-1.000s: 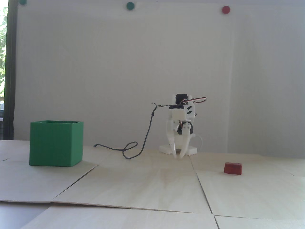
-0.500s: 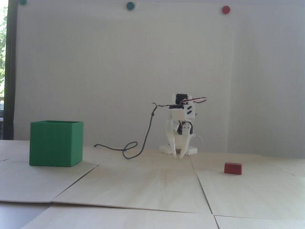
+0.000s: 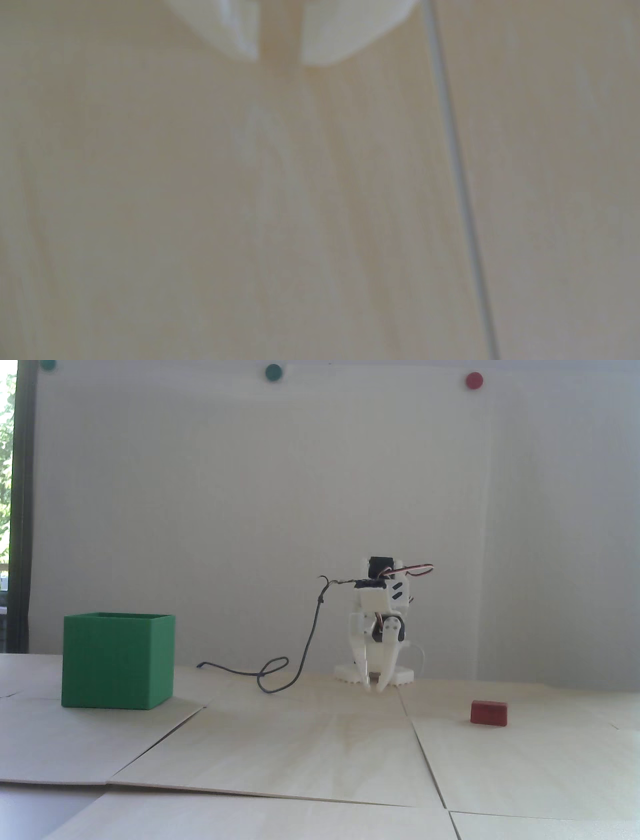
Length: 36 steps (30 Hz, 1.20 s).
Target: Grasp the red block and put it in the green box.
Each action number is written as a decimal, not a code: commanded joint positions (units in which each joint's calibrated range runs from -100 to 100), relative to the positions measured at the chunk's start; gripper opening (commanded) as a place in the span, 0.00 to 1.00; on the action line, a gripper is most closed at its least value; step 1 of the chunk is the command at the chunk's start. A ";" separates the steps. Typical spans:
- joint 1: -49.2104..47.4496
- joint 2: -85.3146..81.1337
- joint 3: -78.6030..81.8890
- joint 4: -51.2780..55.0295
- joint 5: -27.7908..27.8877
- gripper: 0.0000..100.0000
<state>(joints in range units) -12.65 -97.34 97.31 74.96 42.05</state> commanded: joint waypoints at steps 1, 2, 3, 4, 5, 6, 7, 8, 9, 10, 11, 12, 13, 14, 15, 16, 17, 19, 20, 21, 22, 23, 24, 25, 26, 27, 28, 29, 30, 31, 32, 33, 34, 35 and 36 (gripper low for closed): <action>-0.34 -1.00 -0.33 -5.14 0.48 0.03; -0.34 -1.00 -0.77 -8.01 0.58 0.03; -0.10 -1.00 -0.95 -11.72 0.27 0.03; 0.06 -0.92 -1.22 -13.74 0.22 0.03; -0.10 -0.92 -1.40 -15.51 0.22 0.03; -0.18 -0.21 -1.57 -17.71 0.22 0.02; -0.26 -0.13 -1.84 -18.97 0.22 0.02; -0.26 -0.13 -3.17 -20.24 0.22 0.02; -0.58 -0.13 -4.77 -20.32 0.17 0.02; -1.55 -0.05 -6.72 -20.49 0.17 0.02; -2.19 -0.05 -8.23 -20.49 -0.20 0.02; -2.91 0.03 -9.91 -20.32 -1.03 0.02; -3.56 0.03 -11.78 -20.32 -2.12 0.02; -4.20 0.34 -13.82 -20.41 -3.22 0.02; -4.36 1.05 -15.24 -20.91 -3.74 0.02; -4.44 2.71 -16.84 -21.16 -4.05 0.02; -4.44 4.13 -17.90 -21.16 -4.05 0.02; -4.44 10.21 -21.27 -22.09 -4.15 0.02; -4.44 14.08 -23.67 -23.10 -4.15 0.02; -4.44 18.43 -26.60 -23.69 -4.20 0.02; -4.04 23.56 -30.41 -23.86 -4.62 0.02; -3.88 28.06 -34.49 -23.61 -5.25 0.02; -3.88 32.80 -39.37 -23.02 -5.97 0.02; -3.80 37.53 -44.43 -22.09 -6.81 0.02; -3.80 41.88 -49.40 -20.66 -7.74 0.02; -3.80 47.17 -55.70 -18.13 -8.89 0.02; -3.80 49.77 -58.80 -16.95 -9.41 0.02; -3.80 53.32 -63.42 -15.51 -10.19 0.02; -4.36 59.01 -70.07 -13.91 -11.60 0.02; -4.60 61.77 -73.18 -13.91 -12.12 0.02; -4.76 64.22 -76.11 -14.33 -12.17 0.02; -5.41 66.43 -78.86 -15.18 -12.17 0.02; -6.21 68.17 -80.90 -16.19 -12.07 0.02; -6.93 70.06 -82.76 -16.61 -12.22 0.02; -7.66 71.41 -84.27 -16.86 -12.12 0.02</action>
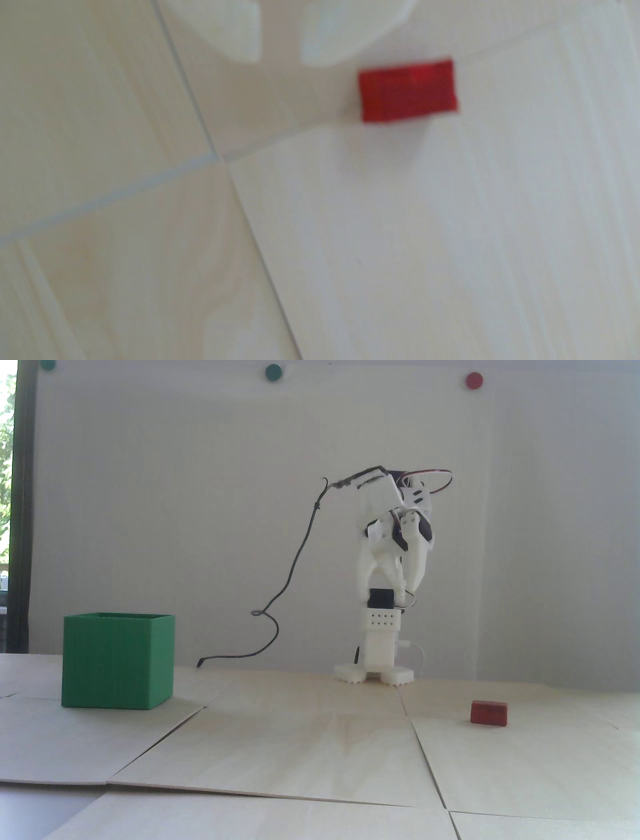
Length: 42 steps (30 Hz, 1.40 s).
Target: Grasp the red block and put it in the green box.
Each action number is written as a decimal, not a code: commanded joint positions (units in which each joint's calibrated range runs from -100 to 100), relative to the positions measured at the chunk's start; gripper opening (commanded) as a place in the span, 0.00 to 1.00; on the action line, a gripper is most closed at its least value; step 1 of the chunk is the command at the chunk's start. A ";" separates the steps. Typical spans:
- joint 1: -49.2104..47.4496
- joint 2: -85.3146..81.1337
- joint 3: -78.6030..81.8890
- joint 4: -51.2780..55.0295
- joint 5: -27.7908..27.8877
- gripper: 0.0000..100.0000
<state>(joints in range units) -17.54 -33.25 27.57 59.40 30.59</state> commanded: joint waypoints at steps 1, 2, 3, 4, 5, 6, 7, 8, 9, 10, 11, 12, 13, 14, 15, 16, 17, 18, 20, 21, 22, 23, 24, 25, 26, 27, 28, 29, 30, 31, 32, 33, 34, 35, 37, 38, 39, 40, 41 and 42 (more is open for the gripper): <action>-4.05 8.58 -15.42 -1.56 -0.56 0.02; -5.18 9.21 -15.42 -1.64 -0.56 0.02; -7.27 9.84 -15.42 -1.39 -0.56 0.02; -8.88 10.23 -15.42 -1.31 -0.50 0.03; -9.76 10.55 -15.33 -1.31 -0.50 0.03; -12.74 10.87 -15.06 -1.22 -0.77 0.03; -14.11 10.87 -14.44 -1.31 -0.77 0.03; -15.63 10.94 -13.64 -1.81 -0.77 0.03; -17.08 11.02 -12.93 -1.98 -0.77 0.03; -18.29 11.26 -12.49 -1.98 -0.82 0.03; -19.41 12.44 -12.31 -1.98 -0.82 0.03; -19.98 13.87 -12.58 -1.98 -0.87 0.03; -20.46 16.00 -13.02 -1.98 -0.87 0.03; -20.62 18.05 -13.11 -1.98 -0.87 0.03; -20.70 20.26 -13.11 -1.98 -0.87 0.03; -20.70 22.08 -13.55 -1.98 -0.87 0.03; -20.62 24.13 -14.89 -1.90 -0.87 0.03; -20.38 26.18 -16.75 -1.39 -0.87 0.03; -19.90 30.29 -20.39 -1.64 -0.87 0.03; -19.82 31.63 -21.72 -1.64 -0.87 0.03; -19.01 33.76 -23.85 -1.48 -0.87 0.03; -18.53 35.03 -25.09 -1.39 -0.87 0.03; -17.72 36.76 -26.60 -1.64 -0.92 0.03; -17.48 37.32 -26.95 -1.90 -0.92 0.03; -16.12 38.74 -28.28 -1.98 -0.92 0.03; -15.39 39.61 -28.90 -1.98 -0.92 0.03; -14.83 40.63 -29.97 -1.98 -0.92 0.03; -14.43 41.34 -30.95 -1.98 -0.92 0.03; -14.11 42.45 -31.74 -1.81 -0.92 0.03; -13.70 43.24 -32.19 -1.64 -0.92 0.03; -13.14 44.19 -32.54 -1.90 -0.92 0.03; -12.82 44.82 -32.63 -1.98 -0.92 0.03; -12.82 45.45 -32.63 -2.15 -0.92 0.03; -12.82 46.00 -32.63 -2.49 -0.92 0.03; -12.82 46.55 -32.63 -2.82 -0.92 0.03; -12.82 46.63 -32.63 -3.08 -0.92 0.03; -12.82 46.63 -32.63 -3.08 -0.92 0.03; -12.82 46.63 -32.63 -3.08 -0.92 0.03; -12.82 46.79 -32.63 -3.08 -0.92 0.03; -12.82 47.03 -32.63 -3.08 -0.92 0.03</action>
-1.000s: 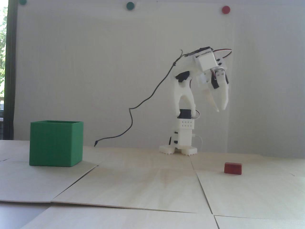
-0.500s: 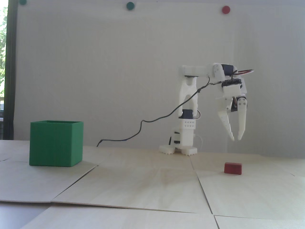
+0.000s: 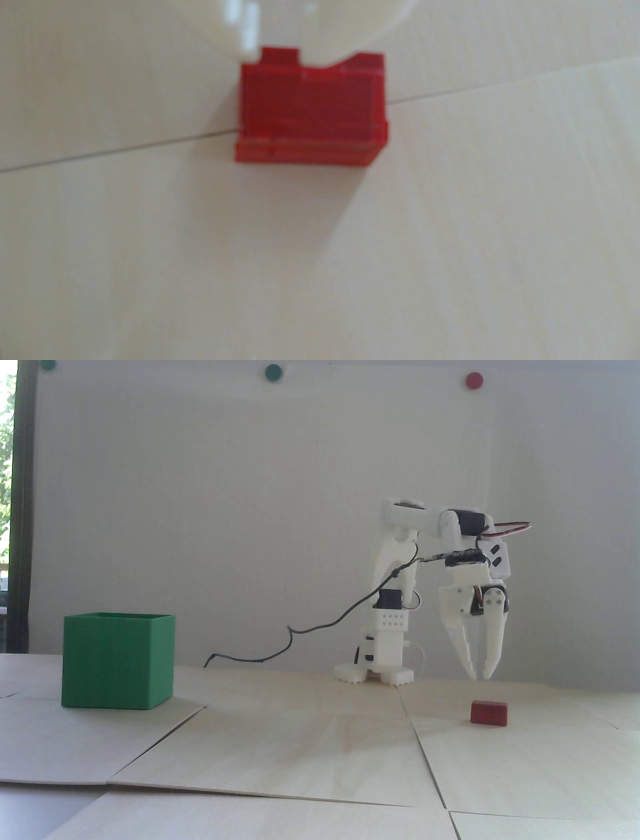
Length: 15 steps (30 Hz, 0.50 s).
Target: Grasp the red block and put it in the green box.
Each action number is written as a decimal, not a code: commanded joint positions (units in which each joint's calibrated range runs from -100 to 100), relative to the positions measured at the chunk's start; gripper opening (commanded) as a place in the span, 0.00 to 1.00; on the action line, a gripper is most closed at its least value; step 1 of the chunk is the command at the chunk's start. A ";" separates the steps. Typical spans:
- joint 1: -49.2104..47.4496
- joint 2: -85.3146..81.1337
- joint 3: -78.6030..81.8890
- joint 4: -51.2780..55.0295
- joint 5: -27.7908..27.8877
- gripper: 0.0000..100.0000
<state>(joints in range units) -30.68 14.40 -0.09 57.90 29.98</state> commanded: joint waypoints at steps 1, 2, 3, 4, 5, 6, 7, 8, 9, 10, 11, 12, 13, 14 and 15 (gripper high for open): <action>0.41 -0.47 -4.97 -1.58 -0.30 0.03; 0.41 -0.23 -4.97 -1.58 -0.30 0.05; 0.81 -0.15 -4.97 -1.24 -0.30 0.08; 1.37 -0.15 -4.97 -1.07 -0.30 0.12; 1.69 -0.15 -4.97 -1.07 -0.30 0.16; 1.85 -0.15 -4.88 -0.99 -0.30 0.19; 1.93 -0.15 -4.79 -0.91 -0.30 0.23; 1.93 -0.15 -4.70 -0.91 -0.25 0.24; 1.93 -0.07 -4.52 -0.82 -0.25 0.27; 1.93 -0.07 -4.35 -0.82 -0.25 0.27; 1.93 -0.07 -4.26 -0.82 -0.25 0.27; 1.93 -0.07 -4.26 -0.82 -0.25 0.27; 1.93 -0.07 -4.26 -0.82 -0.25 0.28; 2.01 0.01 -4.26 -0.82 -0.25 0.28; 2.01 0.01 -4.26 -0.82 -0.25 0.28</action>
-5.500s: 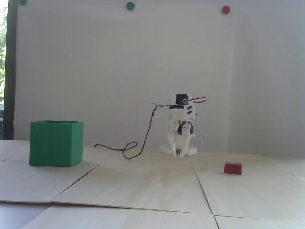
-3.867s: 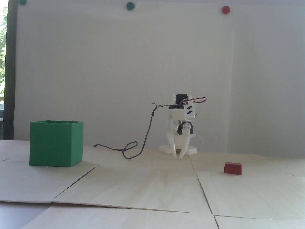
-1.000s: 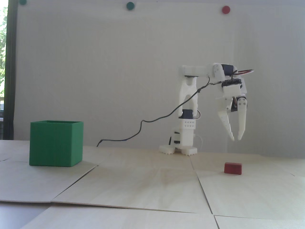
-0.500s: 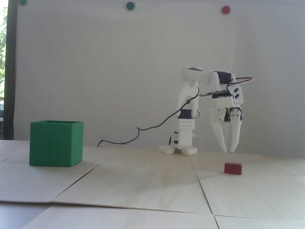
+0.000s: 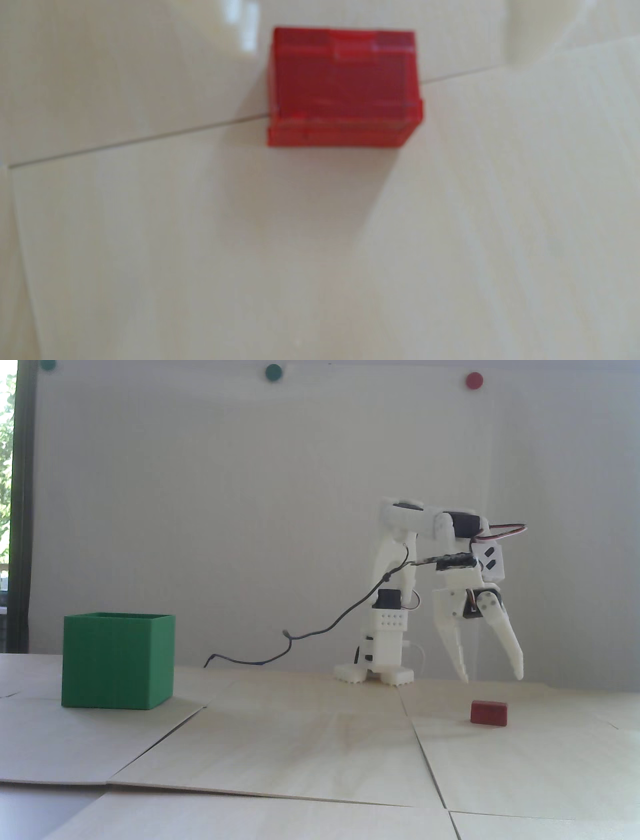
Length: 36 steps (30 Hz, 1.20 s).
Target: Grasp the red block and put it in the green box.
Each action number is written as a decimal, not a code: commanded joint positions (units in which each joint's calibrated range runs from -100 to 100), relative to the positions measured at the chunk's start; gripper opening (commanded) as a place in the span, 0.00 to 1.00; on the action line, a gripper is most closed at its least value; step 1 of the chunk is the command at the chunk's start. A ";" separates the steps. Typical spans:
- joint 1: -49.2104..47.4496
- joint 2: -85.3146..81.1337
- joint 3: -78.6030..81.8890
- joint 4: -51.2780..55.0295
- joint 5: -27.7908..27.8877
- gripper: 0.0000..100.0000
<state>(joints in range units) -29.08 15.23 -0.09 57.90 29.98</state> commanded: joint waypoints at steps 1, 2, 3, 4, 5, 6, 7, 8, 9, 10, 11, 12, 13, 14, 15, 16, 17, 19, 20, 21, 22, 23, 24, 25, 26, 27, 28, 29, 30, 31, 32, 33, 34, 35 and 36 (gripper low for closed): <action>0.41 -0.75 -4.26 -0.82 -0.20 0.28; 0.41 -0.59 -4.17 -0.82 -0.20 0.28; 0.41 -0.11 -4.08 -0.74 -0.20 0.28; 0.41 0.75 -4.08 -0.65 -0.20 0.28; 0.49 1.70 -4.44 -0.23 -0.20 0.28; 0.49 2.25 -4.70 0.28 -0.20 0.28; 0.49 2.81 -4.79 0.78 -0.20 0.28; 0.57 3.20 -4.88 0.78 -0.20 0.28; 0.57 3.68 -4.88 0.78 -0.20 0.28; 0.57 3.99 -4.88 0.70 -0.20 0.28; 0.57 4.15 -4.88 0.44 -0.25 0.28; 0.57 4.23 -4.88 0.11 -0.25 0.28; 0.57 4.23 -4.88 0.02 -0.25 0.28; 0.57 4.23 -4.88 0.02 -0.25 0.28; 0.57 4.23 -4.88 0.02 -0.25 0.28; 0.57 4.23 -4.88 -0.06 -0.25 0.28; 0.57 4.23 -4.88 -0.06 -0.25 0.28; 0.49 4.23 -4.88 -0.06 -0.25 0.28; 0.49 4.23 -4.88 -0.06 -0.25 0.27; 0.49 4.23 -4.61 -0.06 -0.25 0.27; 0.49 4.23 -4.44 -0.06 -0.25 0.27; 0.49 4.31 -4.26 -0.06 -0.25 0.27; 0.49 4.31 -4.26 -0.06 -0.25 0.27; 0.49 4.31 -4.26 0.11 -0.25 0.27; 0.49 4.39 -4.26 0.36 -0.25 0.27; 0.49 4.70 -4.26 0.61 -0.25 0.27; 0.49 4.86 -4.26 0.61 -0.25 0.27; 0.49 5.89 -4.61 0.70 -0.25 0.27; 0.57 6.52 -4.79 0.70 -0.25 0.27; 0.97 7.07 -4.88 0.70 -0.20 0.27; 1.78 7.70 -4.88 0.70 -0.20 0.27; 2.02 7.94 -4.88 0.70 -0.20 0.27; 2.18 8.26 -4.88 0.70 -0.20 0.27; 2.18 8.41 -4.88 0.70 -0.20 0.27; 2.18 8.41 -4.88 0.70 -0.10 0.27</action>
<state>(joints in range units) -27.63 24.62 -0.09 58.15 29.98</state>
